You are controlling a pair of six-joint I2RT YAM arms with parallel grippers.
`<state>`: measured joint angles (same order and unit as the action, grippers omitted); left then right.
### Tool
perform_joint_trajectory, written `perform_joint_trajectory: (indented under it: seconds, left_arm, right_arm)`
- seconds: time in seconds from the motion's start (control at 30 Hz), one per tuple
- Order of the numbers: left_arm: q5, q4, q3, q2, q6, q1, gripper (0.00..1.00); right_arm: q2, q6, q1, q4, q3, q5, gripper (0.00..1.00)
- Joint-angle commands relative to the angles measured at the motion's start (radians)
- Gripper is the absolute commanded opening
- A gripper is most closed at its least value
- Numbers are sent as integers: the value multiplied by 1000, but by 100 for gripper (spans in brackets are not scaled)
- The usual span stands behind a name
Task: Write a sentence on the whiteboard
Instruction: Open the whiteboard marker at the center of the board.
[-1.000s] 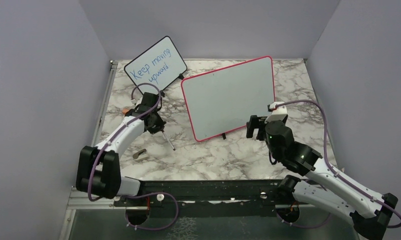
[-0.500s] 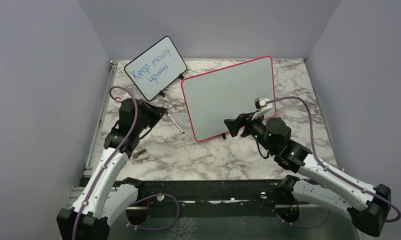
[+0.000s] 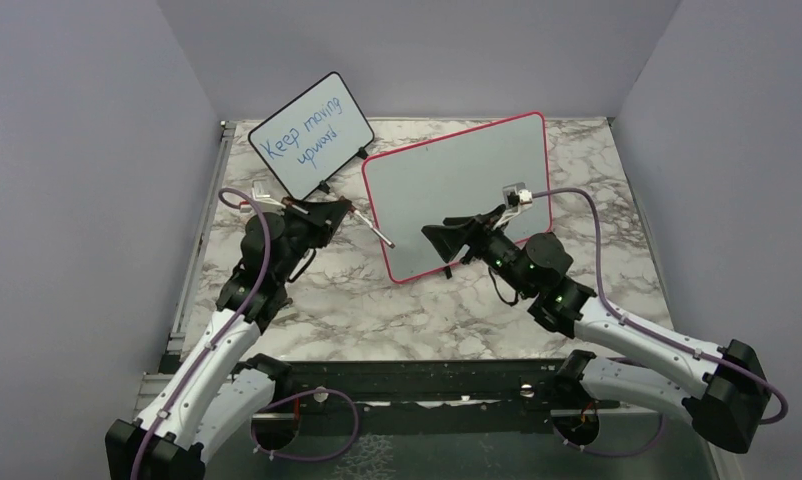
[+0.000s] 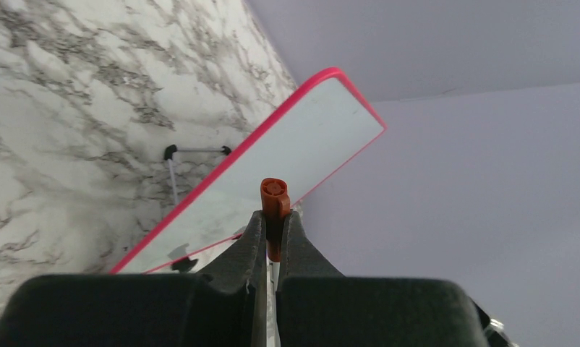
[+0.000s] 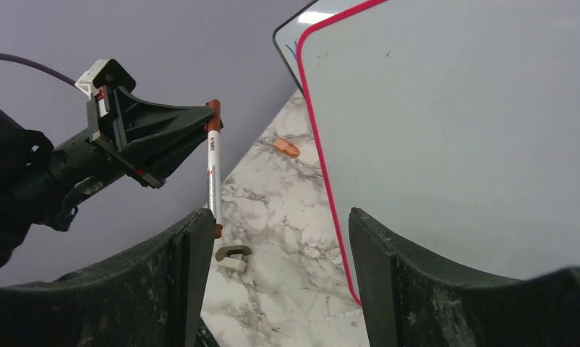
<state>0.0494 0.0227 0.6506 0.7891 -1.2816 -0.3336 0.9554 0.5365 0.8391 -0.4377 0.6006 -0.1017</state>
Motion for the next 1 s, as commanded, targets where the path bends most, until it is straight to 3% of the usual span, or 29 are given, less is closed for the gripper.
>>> perform_joint_trajectory:
  seconds: [0.0,0.3,0.5,0.97]
  left_arm:
    - [-125,-174,-11,4,-86,-94,0]
    - [-275,-267,1,84,-135,-211,0]
    - [-321,-274,16,112,-155,-253,0]
    - [-393,-283,22,131,-201,-332,0]
  right_arm:
    - [41,110,15,-153,-1,39,72]
    - [124,209,35,-274,15,-5,69]
    - [190,259,42,-265,63,-1,65]
    - [292,339,59,-356,78,-24,44]
